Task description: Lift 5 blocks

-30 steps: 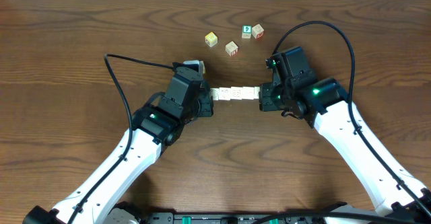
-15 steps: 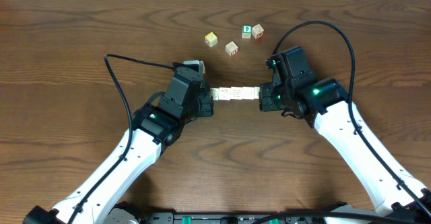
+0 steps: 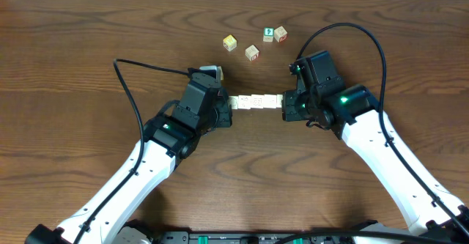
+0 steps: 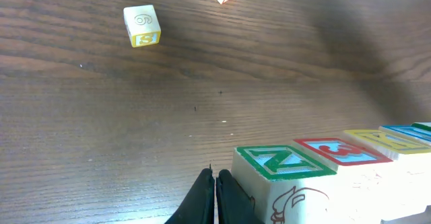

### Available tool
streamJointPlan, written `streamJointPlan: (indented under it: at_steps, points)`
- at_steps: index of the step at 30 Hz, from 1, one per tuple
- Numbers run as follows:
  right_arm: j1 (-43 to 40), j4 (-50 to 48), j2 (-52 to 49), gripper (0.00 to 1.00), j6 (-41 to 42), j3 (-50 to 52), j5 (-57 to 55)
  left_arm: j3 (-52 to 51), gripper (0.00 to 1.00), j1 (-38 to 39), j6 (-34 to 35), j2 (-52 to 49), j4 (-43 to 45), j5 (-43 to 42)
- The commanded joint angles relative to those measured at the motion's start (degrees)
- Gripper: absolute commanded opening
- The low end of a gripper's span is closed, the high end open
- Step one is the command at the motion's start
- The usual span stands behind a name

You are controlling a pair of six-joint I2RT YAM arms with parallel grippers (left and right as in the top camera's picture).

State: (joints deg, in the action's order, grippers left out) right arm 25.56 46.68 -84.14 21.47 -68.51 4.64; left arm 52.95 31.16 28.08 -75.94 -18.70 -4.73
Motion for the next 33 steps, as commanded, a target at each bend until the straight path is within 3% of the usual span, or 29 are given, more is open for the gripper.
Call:
streamJointPlan:
  at_steps: [1,33]
  points:
    - [4.5,-2.1,0.7,0.01,-0.7,-1.7,25.2,3.7,0.07,4.0,0.3,1.9,4.0,-17.8]
    - [4.5,-2.1,0.7,0.01,-0.7,-1.7,25.2,3.7,0.07,4.0,-0.4,4.3,2.9,-15.6]
